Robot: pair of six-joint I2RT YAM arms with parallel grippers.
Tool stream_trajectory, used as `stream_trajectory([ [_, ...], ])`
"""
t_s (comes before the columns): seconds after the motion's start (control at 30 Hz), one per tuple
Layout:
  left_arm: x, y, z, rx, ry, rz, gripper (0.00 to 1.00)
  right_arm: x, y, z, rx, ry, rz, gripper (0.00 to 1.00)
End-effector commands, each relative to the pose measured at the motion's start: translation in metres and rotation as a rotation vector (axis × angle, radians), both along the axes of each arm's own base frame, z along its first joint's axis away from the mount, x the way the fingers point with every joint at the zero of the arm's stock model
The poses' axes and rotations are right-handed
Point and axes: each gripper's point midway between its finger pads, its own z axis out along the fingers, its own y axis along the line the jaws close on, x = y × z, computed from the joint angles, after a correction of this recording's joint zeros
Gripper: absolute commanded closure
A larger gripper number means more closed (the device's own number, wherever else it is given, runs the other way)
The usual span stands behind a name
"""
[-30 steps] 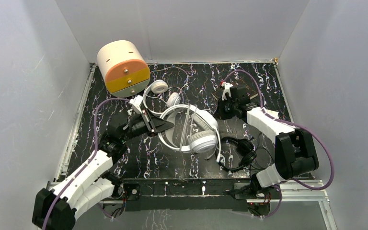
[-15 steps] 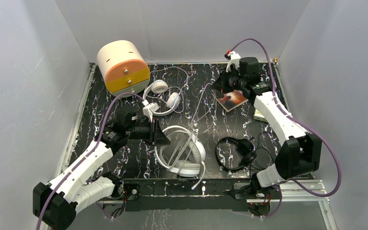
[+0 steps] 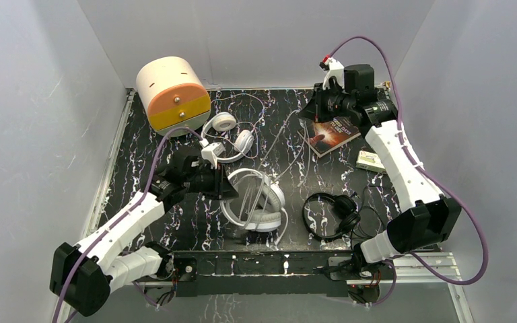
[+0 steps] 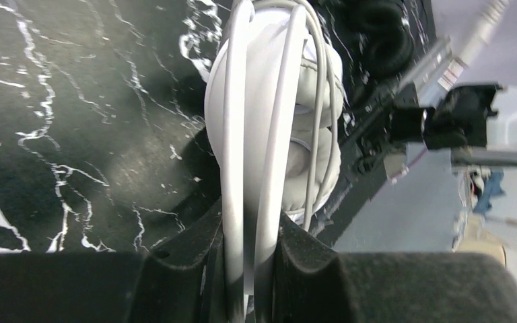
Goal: Wrap the headphones
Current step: Wrap the headphones cable around the headphones.
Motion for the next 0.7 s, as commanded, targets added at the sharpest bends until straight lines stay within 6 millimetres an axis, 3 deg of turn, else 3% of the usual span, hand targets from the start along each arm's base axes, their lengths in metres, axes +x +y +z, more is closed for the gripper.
stream_trajectory([
  [0.0,0.022,0.008,0.002,-0.007,-0.026,0.198,1.0,-0.03,0.016,0.011,0.035,0.06,0.117,1.0],
  [0.13,0.035,0.012,-0.002,-0.009,-0.052,0.283,1.0,-0.068,0.047,-0.001,0.042,0.19,0.272,1.0],
  [0.37,0.054,0.022,-0.019,-0.028,-0.051,0.451,1.0,-0.134,0.104,-0.002,0.145,0.348,0.42,1.0],
  [0.43,0.057,0.029,-0.023,-0.041,-0.043,0.53,1.0,-0.145,0.11,-0.001,0.177,0.363,0.421,1.0],
  [0.67,0.056,0.056,-0.046,-0.02,-0.023,0.708,1.0,-0.17,0.101,0.012,0.268,0.33,0.358,1.0],
])
